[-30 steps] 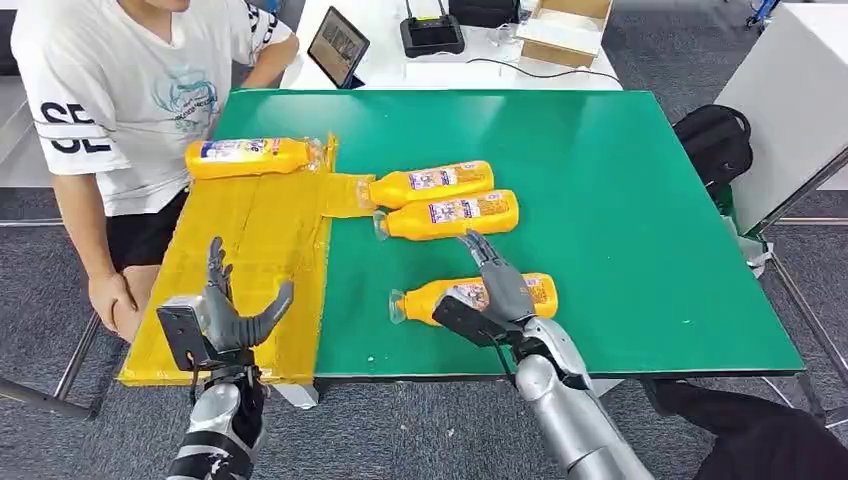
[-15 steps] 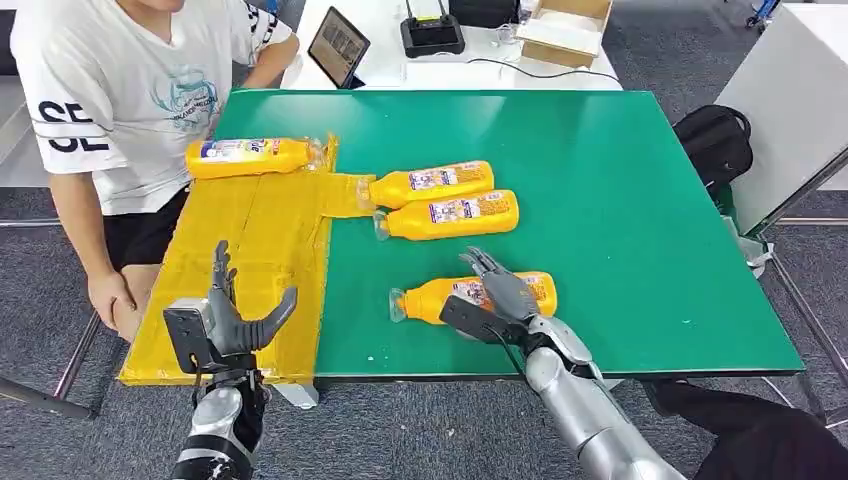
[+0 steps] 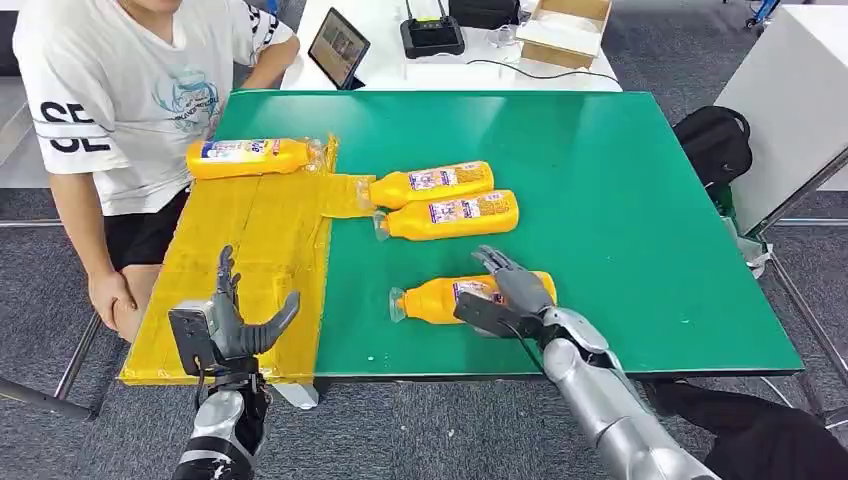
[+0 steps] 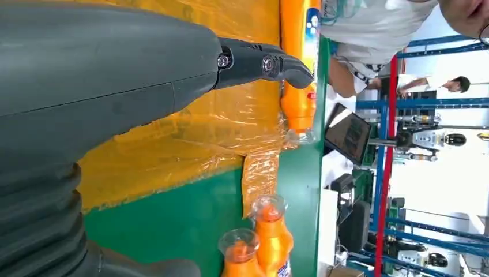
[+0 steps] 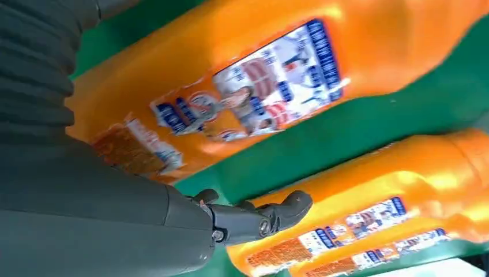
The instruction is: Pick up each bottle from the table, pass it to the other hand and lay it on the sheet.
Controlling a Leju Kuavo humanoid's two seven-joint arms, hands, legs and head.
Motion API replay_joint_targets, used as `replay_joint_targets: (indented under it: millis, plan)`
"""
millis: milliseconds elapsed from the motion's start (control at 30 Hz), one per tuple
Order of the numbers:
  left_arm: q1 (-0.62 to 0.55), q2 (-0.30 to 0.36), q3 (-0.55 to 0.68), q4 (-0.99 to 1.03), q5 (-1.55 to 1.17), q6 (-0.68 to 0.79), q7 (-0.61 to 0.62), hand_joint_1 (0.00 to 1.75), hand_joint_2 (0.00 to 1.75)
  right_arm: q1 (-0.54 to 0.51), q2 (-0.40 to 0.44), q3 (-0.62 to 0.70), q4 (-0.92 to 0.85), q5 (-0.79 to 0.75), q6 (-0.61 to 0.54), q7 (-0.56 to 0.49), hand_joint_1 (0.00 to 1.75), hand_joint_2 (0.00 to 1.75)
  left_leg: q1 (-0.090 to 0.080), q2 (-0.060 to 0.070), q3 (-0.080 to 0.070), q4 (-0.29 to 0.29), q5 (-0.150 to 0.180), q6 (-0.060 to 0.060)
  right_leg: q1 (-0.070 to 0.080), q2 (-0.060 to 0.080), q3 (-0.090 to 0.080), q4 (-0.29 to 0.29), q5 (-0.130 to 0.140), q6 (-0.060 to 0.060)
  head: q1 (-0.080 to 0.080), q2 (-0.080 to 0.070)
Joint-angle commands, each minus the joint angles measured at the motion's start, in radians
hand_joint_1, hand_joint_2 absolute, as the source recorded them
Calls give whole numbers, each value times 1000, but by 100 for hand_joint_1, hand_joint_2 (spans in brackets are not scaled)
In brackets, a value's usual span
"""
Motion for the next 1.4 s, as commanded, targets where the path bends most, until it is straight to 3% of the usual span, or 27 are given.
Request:
replay_joint_targets:
  millis: [33,700,733,767,867,1400]
  plan:
    - [-28,17,4,74,-14,16,6,0,175,-35,-84,81,-5,4,33,30,0,175,0,1,4,-1,-1,1,1,-1,3,-1,-1,-3,0,0]
    - [-83,12,-26,168,10,5,12,0,175,-127,-75,169,245,-56,129,30,5,175,0,-1,6,-2,0,2,1,-2,6,-2,0,-3,0,0]
    - [-85,12,-27,171,10,4,12,0,175,-128,-72,167,252,-59,128,30,35,175,0,-1,6,-1,0,1,1,-2,6,-2,0,-2,0,0]
    - [-87,11,-30,175,10,2,12,0,175,-129,-70,169,261,-60,127,30,119,175,1,-1,5,-1,0,1,1,-2,5,-2,0,-2,0,0]
    - [-98,13,-34,190,16,0,11,0,175,-144,-64,176,299,-70,132,26,175,175,0,-1,7,-2,0,1,1,-3,7,-2,0,-3,0,0]
    - [-107,14,-46,213,33,-13,12,0,175,-147,-89,206,319,-102,179,-7,175,175,1,-2,11,-2,0,1,2,-4,12,-3,0,-3,0,0]
